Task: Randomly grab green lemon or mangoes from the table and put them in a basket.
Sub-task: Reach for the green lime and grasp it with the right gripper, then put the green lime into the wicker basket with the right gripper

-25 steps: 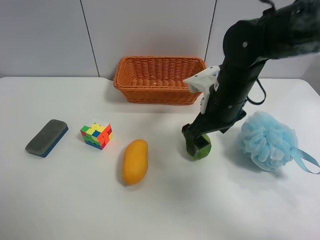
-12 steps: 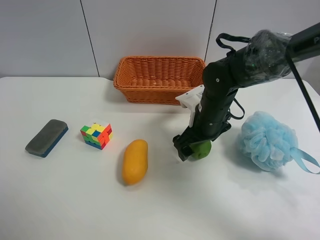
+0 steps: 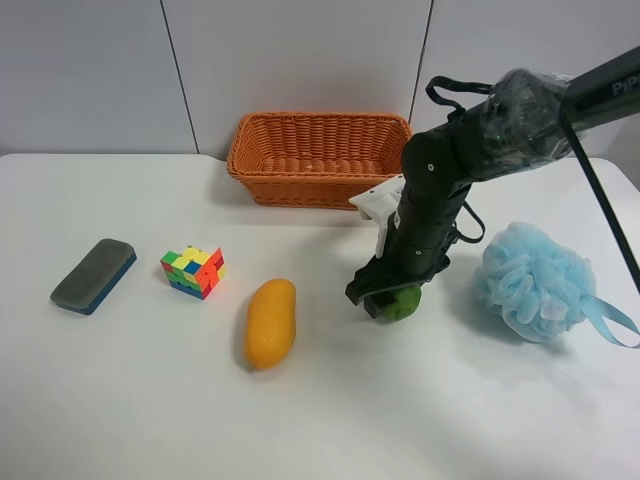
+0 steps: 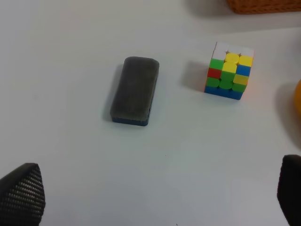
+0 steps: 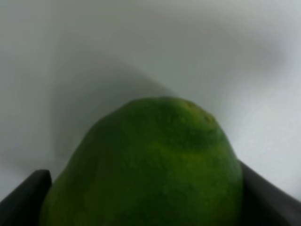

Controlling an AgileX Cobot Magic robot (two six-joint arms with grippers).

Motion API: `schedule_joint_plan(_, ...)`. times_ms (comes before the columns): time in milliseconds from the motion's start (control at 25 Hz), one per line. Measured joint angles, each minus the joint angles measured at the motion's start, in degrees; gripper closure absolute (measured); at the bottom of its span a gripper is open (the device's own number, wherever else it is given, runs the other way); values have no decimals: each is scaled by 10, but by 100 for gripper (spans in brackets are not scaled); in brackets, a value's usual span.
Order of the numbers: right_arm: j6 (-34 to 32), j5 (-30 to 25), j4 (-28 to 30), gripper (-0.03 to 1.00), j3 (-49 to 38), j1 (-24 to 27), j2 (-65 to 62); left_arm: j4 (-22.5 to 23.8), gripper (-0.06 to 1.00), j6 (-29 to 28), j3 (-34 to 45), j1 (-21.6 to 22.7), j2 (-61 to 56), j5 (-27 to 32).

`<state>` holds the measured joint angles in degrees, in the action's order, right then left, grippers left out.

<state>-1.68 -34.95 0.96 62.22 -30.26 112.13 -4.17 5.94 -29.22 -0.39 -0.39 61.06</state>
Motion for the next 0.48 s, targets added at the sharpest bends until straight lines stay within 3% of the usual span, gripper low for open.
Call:
schedule_joint_plan(280, 0, -3, 0, 29, 1, 0, 0, 0, -5, 0, 0, 0, 0, 0)
schedule_joint_plan(480, 0, -66, -1, 29, 44, 0, -4, 0, -5, 0, 0, 0, 0, 0)
